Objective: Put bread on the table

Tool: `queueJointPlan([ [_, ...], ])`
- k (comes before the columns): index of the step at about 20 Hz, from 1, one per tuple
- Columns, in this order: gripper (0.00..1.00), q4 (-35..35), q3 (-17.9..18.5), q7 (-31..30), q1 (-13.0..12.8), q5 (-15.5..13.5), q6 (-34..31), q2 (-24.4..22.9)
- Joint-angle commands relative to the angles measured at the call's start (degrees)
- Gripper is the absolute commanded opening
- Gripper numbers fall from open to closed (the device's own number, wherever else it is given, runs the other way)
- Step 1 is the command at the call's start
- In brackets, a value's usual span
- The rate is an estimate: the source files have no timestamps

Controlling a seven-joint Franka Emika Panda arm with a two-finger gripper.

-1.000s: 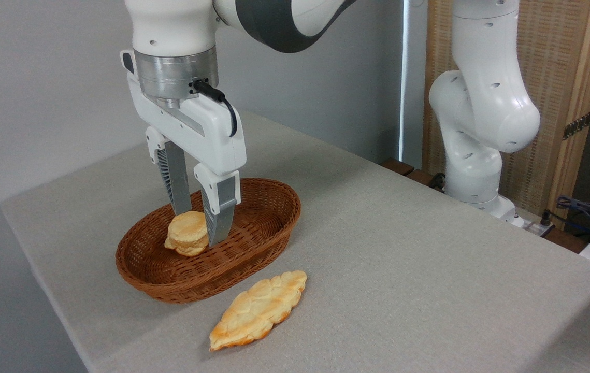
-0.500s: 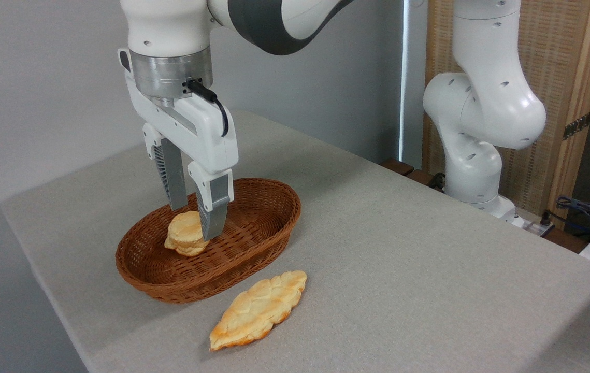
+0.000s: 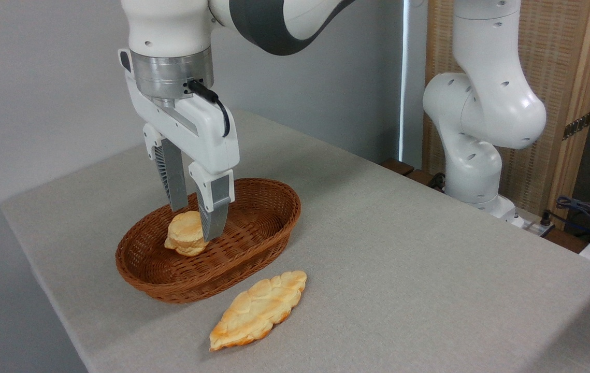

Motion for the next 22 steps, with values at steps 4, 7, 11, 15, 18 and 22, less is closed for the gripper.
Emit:
queueJointPlan([
  [4, 1.00, 0.83, -0.62, -0.61, 0.44, 0.08, -0.52, 0.16],
  [7, 1.00, 0.39, -0.97, -0.88, 0.09, 0.08, -0.79, 0.16],
  [11, 1.00, -0.14, -2.38, -3.76, 0.00, -0.36, -1.05, 0.08],
  [15, 1.00, -2.07, -5.02, -7.20, -0.26, -0.28, -0.79, 0.16],
  [18, 1.00, -4.17, -6.59, -7.21, -1.40, -0.36, -0.61, 0.34],
  [22, 1.00, -6.81, -10.11, -6.77, -1.58, -0.89, -0.26, 2.09],
])
